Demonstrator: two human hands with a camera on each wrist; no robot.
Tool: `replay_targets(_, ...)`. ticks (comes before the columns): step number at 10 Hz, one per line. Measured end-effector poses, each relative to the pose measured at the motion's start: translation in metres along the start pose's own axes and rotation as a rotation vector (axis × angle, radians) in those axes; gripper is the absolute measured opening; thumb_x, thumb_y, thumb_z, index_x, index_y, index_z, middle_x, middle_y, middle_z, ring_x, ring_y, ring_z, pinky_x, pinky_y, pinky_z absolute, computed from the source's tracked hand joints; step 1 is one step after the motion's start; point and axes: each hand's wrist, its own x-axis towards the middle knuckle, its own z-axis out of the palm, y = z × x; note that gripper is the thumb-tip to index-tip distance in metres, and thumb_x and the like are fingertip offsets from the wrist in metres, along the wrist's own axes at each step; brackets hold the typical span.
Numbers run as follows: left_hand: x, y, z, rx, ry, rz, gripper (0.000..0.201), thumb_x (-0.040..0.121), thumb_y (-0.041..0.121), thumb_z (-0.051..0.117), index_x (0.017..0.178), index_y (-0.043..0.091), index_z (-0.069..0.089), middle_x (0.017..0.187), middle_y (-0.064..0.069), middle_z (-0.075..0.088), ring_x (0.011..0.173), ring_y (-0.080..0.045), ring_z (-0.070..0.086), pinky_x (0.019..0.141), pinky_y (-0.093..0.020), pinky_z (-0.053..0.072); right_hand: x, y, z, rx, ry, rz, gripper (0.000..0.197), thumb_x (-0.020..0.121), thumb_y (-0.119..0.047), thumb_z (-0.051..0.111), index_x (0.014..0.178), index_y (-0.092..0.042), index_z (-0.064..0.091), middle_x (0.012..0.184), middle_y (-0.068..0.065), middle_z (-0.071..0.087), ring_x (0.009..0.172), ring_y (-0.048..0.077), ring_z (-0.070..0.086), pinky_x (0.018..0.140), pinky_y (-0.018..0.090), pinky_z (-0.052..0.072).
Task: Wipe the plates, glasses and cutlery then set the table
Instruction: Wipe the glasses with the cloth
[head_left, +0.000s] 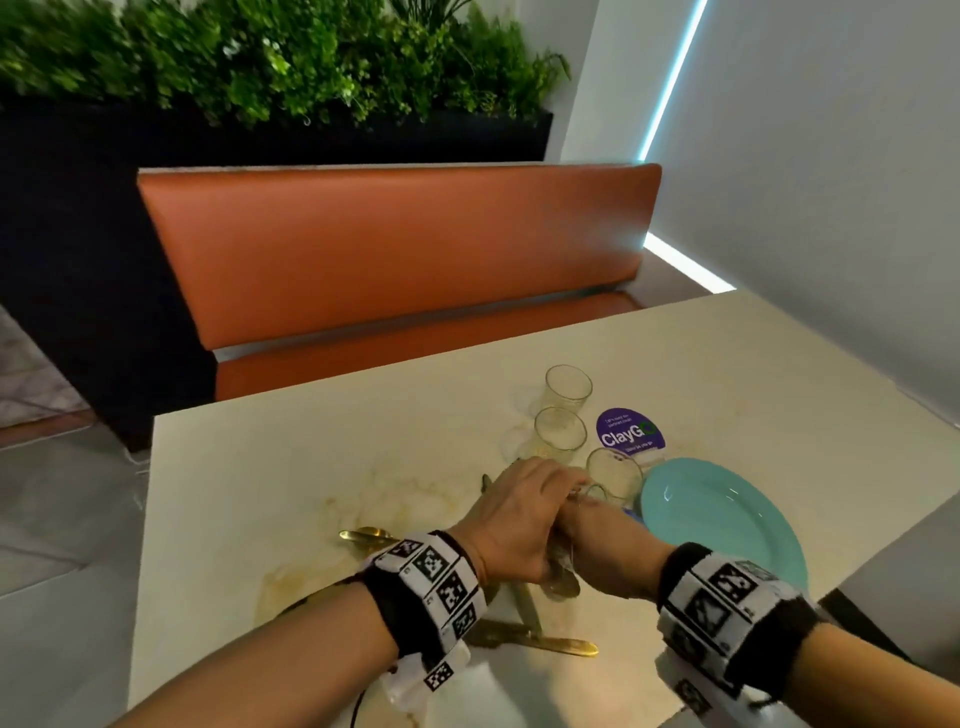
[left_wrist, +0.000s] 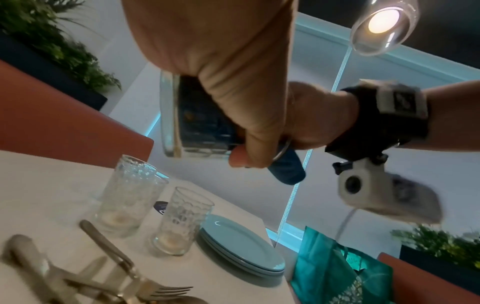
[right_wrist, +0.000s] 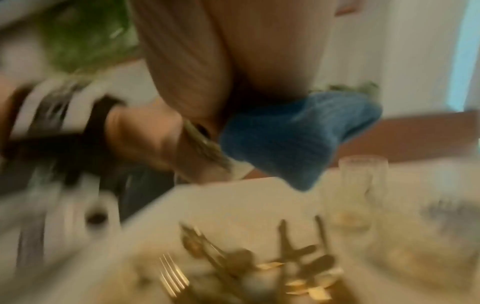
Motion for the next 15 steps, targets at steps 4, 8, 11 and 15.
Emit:
replay_targets(4,-0.047,-0.031,-0.052,-0.024,-0.123,-0.107,0.088,0.054,0.028,0.086,0.129,0.018,0.042,0.122,-0.001,0.051,0.111,-0.017,0.047,0.096,-0.034,0.043,0.037,-0.061,0.022,0.018,0.112,-0.008,0.011,0.068,-0.002,0.075,0.072,0.000,0.065,0.069,0.011,0.063,0.061,0.020,0.061,0.067,0.023,0.054)
replay_targets(8,-0.042,-0.043,-0.072,-0.024,-0.163,-0.247,0.082,0.056,0.026,0.085,0.126,0.019,0.044,0.116,0.000,0.054,0.105,-0.016,0.049,0.089,-0.033,0.046,0.063,-0.072,0.008,0.445,-0.042,-0.123,0.025,0.085,0.000,0.050,0.103,-0.003,0.067,0.105,0.013,0.066,0.095,0.023,0.060,0.069,0.020,0.043)
replay_targets(11,-0.027,-0.058,-0.059,0.191,0.114,-0.173,0.074,0.053,0.024,0.080,0.120,0.018,0.048,0.113,-0.003,0.060,0.101,-0.021,0.055,0.090,-0.034,0.044,0.092,-0.060,-0.021,0.687,-0.094,-0.076,0.028,0.094,0.005,0.039,0.083,-0.011,0.058,0.082,0.010,0.057,0.066,-0.002,0.056,0.062,0.007,0.041)
replay_targets(15,-0.032,-0.078,-0.076,-0.215,-0.245,-0.487,0.080,0.051,0.014,0.083,0.119,0.027,0.044,0.107,0.000,0.058,0.095,-0.018,0.059,0.078,-0.040,0.055,0.110,-0.057,0.002,0.085,-0.165,-0.354,0.039,0.088,-0.001,0.043,0.125,-0.005,0.055,0.129,0.013,0.055,0.115,0.025,0.052,0.090,0.032,0.042)
